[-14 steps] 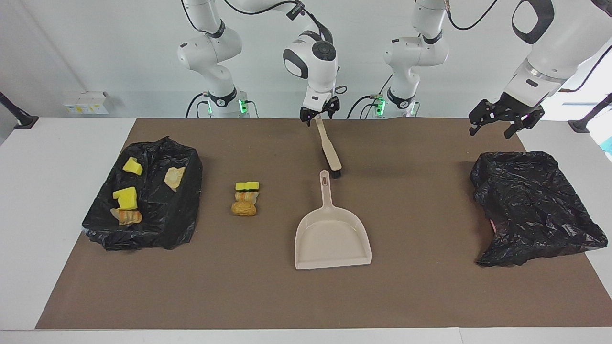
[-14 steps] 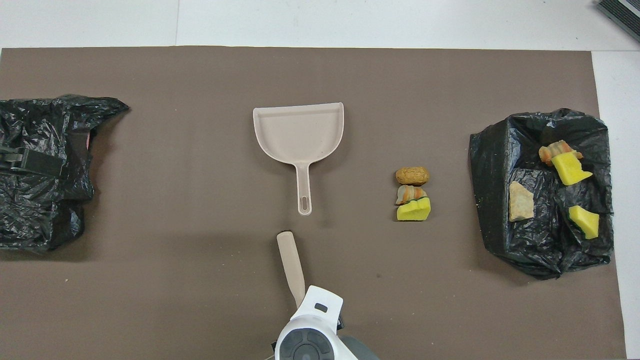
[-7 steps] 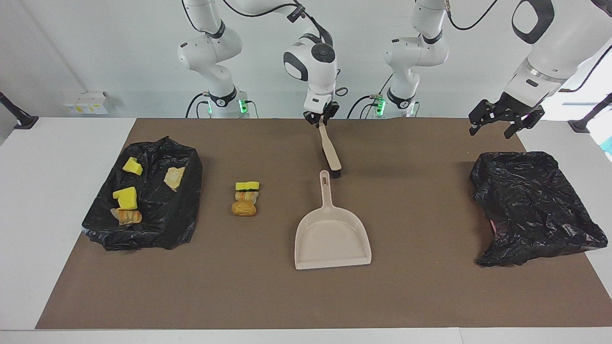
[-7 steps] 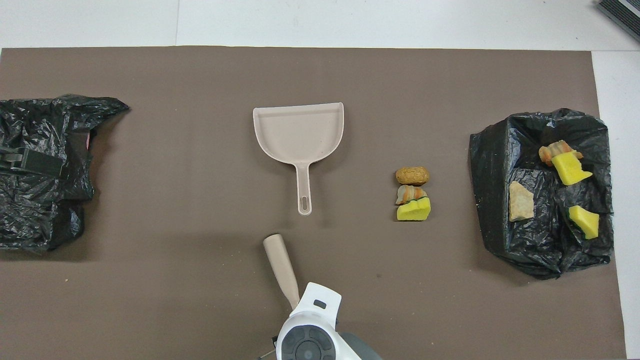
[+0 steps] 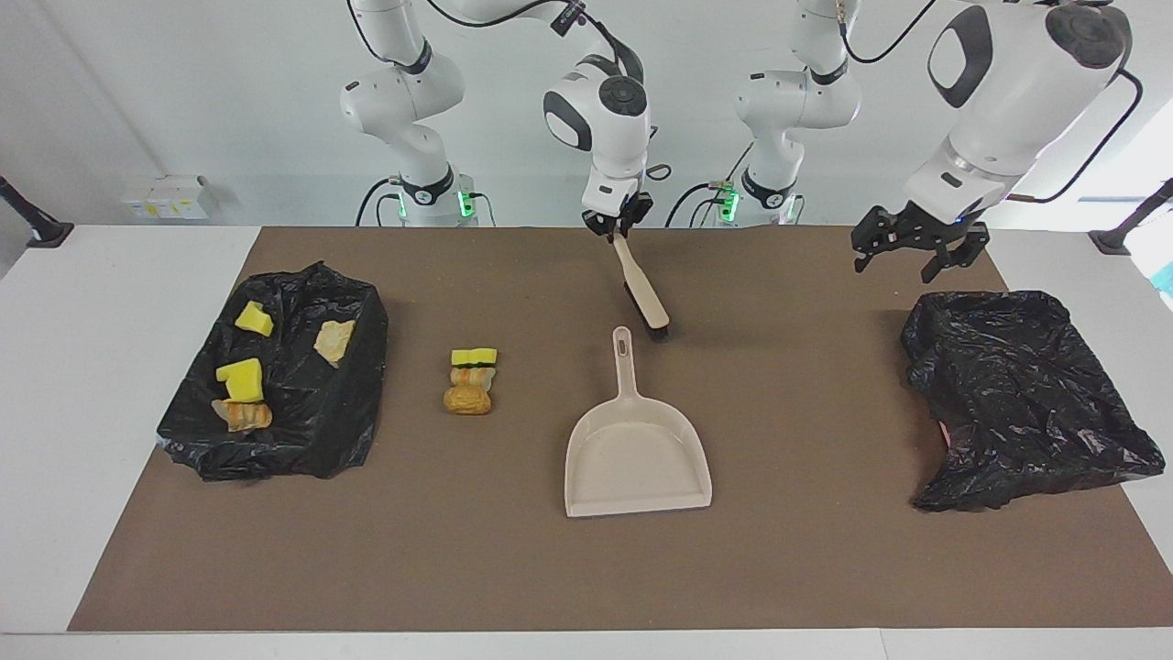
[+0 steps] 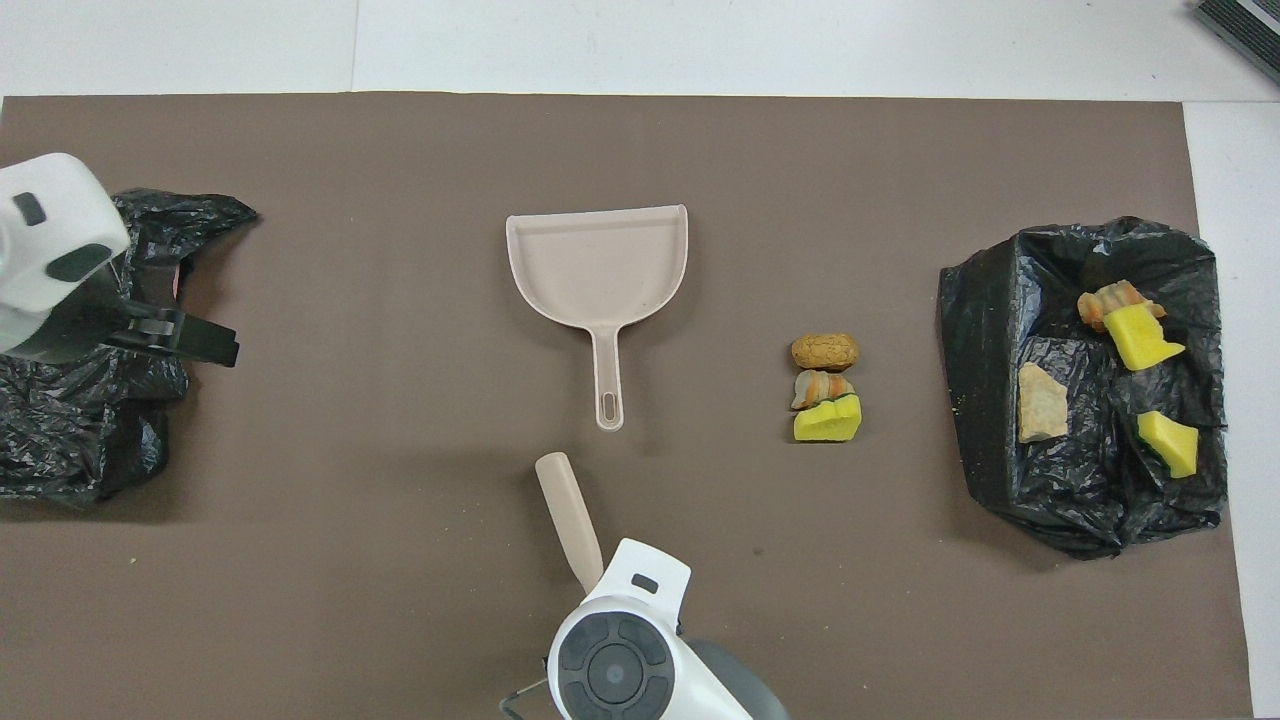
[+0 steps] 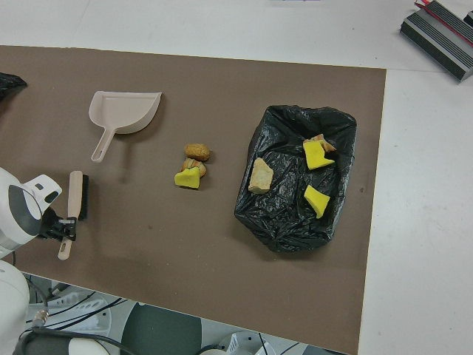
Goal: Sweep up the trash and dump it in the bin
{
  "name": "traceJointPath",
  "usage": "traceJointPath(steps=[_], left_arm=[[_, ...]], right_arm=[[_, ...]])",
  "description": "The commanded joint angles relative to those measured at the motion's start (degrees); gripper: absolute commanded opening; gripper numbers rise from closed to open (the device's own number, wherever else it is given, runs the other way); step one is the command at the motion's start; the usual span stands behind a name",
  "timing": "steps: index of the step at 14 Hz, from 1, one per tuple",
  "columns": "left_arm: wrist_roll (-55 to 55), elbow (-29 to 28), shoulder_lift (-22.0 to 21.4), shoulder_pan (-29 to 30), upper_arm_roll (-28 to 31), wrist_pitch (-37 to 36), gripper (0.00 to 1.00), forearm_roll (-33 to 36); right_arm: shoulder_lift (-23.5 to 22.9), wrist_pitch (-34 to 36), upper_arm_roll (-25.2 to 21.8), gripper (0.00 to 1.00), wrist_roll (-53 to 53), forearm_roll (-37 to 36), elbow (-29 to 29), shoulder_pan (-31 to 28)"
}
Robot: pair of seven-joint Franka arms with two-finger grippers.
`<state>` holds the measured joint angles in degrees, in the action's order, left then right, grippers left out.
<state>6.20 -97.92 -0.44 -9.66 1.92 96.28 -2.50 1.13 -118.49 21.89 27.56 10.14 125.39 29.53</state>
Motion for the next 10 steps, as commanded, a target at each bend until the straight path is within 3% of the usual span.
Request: traceJointPath(steps=[1, 5, 8, 10], left_arm=[[-6.7, -4.6, -0.8, -5.8, 0.5, 5.4, 1.00, 0.8], [-17.1, -8.9, 0.3, -13.6, 0.5, 12.9, 1.00, 0.7], [-24.9, -8.8, 4.4, -19.1, 0.5, 17.0, 1.00, 0.7], [-28.6, -8.3, 7.5, -21.5, 0.5, 20.5, 1.00, 0.7]], right_arm=[[8.2, 8.9, 0.3, 0.00, -3.1, 1.4, 0.2, -5.1], [15.3, 20.8, 0.2, 0.00, -10.3, 1.4, 0.5, -14.0], [20.7, 28.3, -1.3, 0.00, -24.6, 1.5, 0.4, -26.0], [20.8, 27.8, -1.8, 0.00, -31.6, 0.8, 0.8, -34.2]])
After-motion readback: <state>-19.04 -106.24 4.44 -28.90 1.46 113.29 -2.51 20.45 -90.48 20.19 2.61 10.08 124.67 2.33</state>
